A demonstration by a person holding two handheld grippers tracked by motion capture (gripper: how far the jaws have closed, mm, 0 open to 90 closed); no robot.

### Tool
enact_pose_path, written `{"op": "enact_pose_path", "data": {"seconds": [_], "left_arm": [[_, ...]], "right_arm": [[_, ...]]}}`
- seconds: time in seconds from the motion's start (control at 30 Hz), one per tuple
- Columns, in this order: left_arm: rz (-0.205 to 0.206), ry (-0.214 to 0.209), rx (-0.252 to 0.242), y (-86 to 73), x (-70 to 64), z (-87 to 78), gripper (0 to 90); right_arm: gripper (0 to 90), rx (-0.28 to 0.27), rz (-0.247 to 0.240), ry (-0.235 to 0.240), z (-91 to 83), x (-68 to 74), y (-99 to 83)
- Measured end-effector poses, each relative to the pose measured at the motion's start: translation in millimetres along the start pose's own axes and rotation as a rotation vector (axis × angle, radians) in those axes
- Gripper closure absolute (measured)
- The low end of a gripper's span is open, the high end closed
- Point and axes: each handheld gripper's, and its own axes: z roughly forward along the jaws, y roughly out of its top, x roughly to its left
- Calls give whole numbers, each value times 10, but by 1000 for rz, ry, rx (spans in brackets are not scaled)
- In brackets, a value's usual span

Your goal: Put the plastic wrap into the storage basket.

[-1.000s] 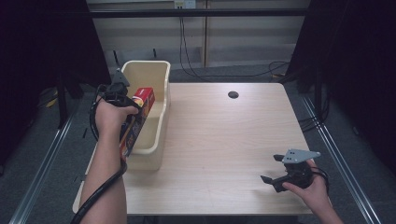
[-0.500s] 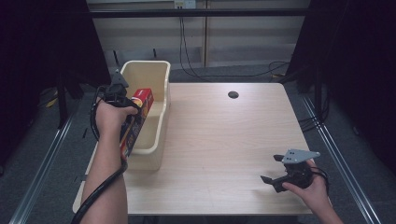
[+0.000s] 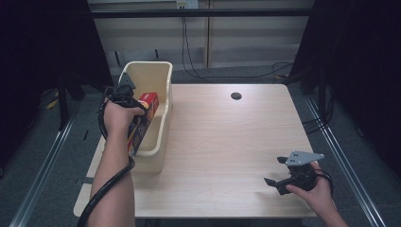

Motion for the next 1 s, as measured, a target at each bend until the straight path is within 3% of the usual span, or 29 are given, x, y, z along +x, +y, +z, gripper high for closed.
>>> {"op": "enact_pose_path", "data": {"seconds": [1.0], "left_arm": [[-5, 12, 14, -16, 61, 43, 393]], "right_arm": [[68, 3, -6, 2, 14, 4, 0]]}}
